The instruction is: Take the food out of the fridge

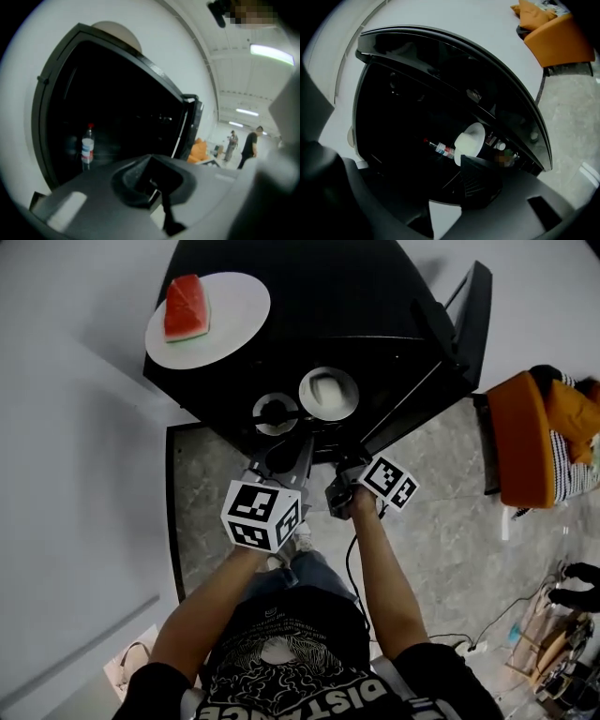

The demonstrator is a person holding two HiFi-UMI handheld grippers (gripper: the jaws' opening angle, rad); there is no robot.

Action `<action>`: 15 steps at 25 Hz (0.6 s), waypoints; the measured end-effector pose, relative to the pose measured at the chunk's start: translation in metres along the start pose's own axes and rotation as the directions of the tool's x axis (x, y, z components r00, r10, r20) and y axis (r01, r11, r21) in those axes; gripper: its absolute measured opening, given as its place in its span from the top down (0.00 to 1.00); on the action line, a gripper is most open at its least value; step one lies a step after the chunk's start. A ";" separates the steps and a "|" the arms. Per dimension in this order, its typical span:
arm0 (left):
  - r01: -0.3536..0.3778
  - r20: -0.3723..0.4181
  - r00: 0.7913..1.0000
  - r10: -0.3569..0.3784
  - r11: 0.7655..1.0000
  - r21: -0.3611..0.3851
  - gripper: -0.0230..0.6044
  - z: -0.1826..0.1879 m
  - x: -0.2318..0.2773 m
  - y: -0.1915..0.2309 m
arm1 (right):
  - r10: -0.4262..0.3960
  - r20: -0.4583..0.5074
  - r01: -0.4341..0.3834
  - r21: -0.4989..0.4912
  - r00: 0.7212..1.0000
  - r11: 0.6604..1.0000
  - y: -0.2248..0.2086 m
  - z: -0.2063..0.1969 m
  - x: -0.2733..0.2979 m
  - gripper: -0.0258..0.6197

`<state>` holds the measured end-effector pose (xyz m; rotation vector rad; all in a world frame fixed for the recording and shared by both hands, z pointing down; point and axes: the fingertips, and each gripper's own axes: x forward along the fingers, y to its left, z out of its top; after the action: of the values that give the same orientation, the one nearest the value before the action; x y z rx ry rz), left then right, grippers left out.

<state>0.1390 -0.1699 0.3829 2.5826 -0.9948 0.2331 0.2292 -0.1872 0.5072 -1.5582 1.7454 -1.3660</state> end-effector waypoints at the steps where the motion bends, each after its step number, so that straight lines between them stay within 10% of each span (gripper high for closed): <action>1: -0.004 -0.004 1.000 0.004 1.000 0.000 0.96 -0.002 0.002 0.003 | -0.008 0.001 0.008 0.022 1.000 1.000 -0.008 0.000 0.006 0.82; 15: -0.088 -0.054 0.995 0.087 0.996 -0.017 0.96 -0.024 0.011 0.039 | 0.013 -0.011 -0.009 0.302 1.000 0.953 -0.058 -0.012 0.073 0.78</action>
<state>0.1201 -0.1941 0.4184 2.5050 -1.0869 0.3124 0.2275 -0.2431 0.5834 -1.3712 1.4661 -1.5557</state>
